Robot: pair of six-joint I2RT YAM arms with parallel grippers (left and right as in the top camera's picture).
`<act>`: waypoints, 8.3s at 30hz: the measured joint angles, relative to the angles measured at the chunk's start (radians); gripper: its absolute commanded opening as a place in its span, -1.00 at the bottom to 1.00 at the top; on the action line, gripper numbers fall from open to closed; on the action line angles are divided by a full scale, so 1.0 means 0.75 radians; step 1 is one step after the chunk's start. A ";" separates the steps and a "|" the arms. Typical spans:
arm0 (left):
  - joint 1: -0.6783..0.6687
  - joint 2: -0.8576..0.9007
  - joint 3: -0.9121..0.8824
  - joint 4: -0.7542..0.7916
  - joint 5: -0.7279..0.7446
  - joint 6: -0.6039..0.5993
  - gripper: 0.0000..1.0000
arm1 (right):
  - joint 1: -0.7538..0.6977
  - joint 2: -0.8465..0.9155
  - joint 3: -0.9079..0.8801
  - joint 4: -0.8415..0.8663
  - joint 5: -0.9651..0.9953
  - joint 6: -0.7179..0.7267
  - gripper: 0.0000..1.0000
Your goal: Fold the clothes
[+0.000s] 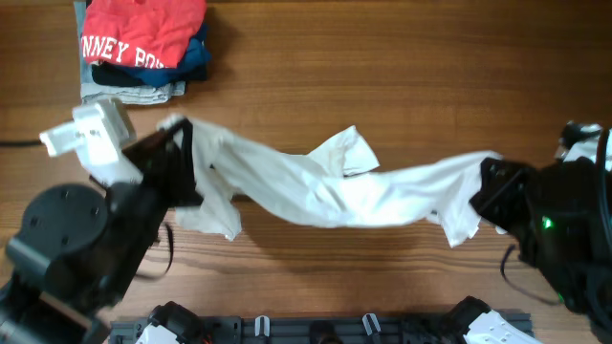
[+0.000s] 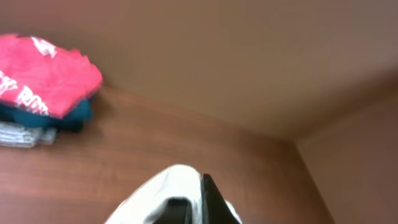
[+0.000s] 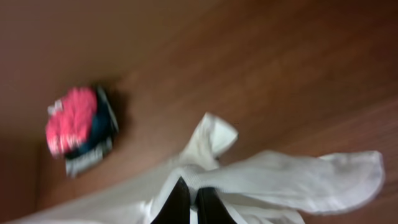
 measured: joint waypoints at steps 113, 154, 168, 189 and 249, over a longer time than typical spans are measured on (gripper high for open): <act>-0.240 0.759 0.630 -0.752 0.111 -0.064 -0.92 | -0.563 0.021 -0.256 0.004 -0.570 -0.459 -0.92; 0.051 1.040 1.049 -0.852 0.297 0.139 -0.92 | -1.281 0.515 0.681 -0.116 -0.817 -0.901 -0.91; 0.298 1.535 1.196 0.258 0.146 0.425 -0.92 | -1.422 1.121 0.838 0.557 -1.274 -0.716 -0.92; 0.289 1.749 1.004 -1.021 0.449 0.213 -0.92 | -1.398 0.983 0.127 -0.065 -0.937 -1.070 -0.91; 0.243 1.074 -0.584 -0.049 0.466 -0.030 -0.92 | -1.395 0.460 -1.428 0.887 -0.992 -0.891 -0.91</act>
